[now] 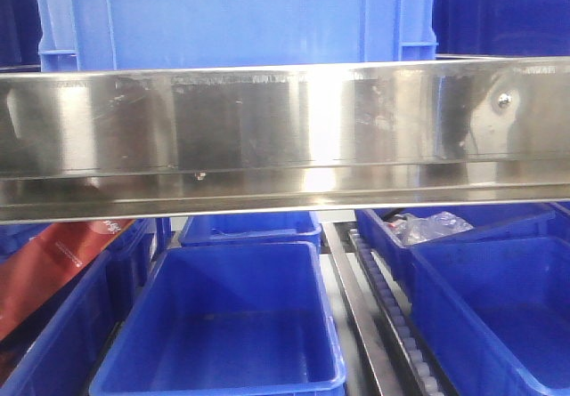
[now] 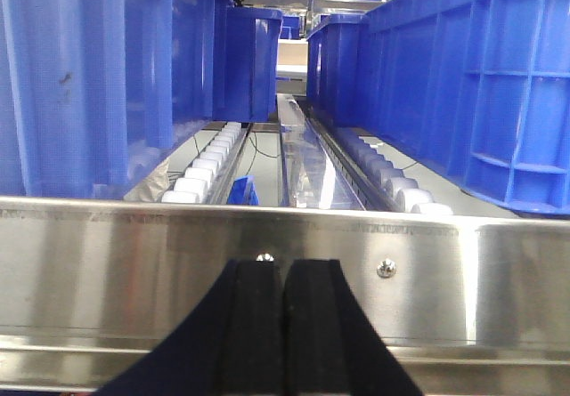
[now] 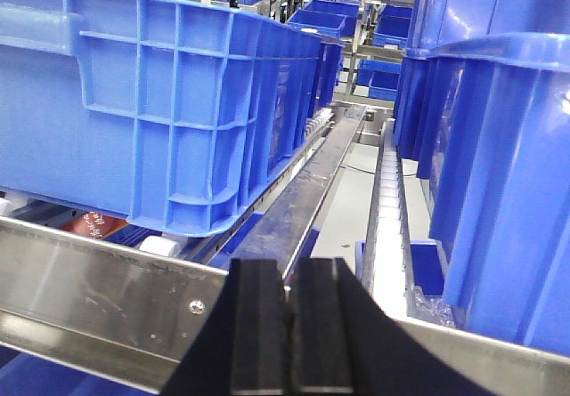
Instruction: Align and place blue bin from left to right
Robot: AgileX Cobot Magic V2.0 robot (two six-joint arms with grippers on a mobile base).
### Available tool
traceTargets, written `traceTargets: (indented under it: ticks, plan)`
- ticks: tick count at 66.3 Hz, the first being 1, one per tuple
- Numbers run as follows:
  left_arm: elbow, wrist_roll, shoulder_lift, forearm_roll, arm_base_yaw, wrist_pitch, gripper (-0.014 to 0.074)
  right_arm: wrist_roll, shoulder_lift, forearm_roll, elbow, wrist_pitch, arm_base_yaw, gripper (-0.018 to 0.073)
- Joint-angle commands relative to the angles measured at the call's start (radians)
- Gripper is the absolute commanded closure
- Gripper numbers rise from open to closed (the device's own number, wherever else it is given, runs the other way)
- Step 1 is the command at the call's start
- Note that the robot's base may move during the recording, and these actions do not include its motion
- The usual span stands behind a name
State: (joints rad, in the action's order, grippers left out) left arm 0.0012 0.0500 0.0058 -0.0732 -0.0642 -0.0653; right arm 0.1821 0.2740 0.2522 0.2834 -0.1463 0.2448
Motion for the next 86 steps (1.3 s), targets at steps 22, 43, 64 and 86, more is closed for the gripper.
traceTargets:
  ticks: [22,43,64,86]
  plan:
    - [-0.001,0.002,-0.006,-0.002,0.0,0.03,0.0707,-0.008,-0.006,0.009,0.001,0.02,-0.005,0.0629]
    - [-0.001,0.002,-0.006,-0.002,0.0,0.03,0.0707,-0.008,-0.006,0.009,0.001,0.02,-0.005,0.0629]
    - [-0.001,0.002,-0.006,-0.002,0.0,0.03,0.0707,-0.069,-0.031,-0.167,-0.035,-0.023,-0.216,0.0629]
    - [-0.001,0.002,-0.006,-0.002,0.0,0.03,0.0707,-0.226,-0.274,-0.338,-0.283,0.076,-0.354,0.0629]
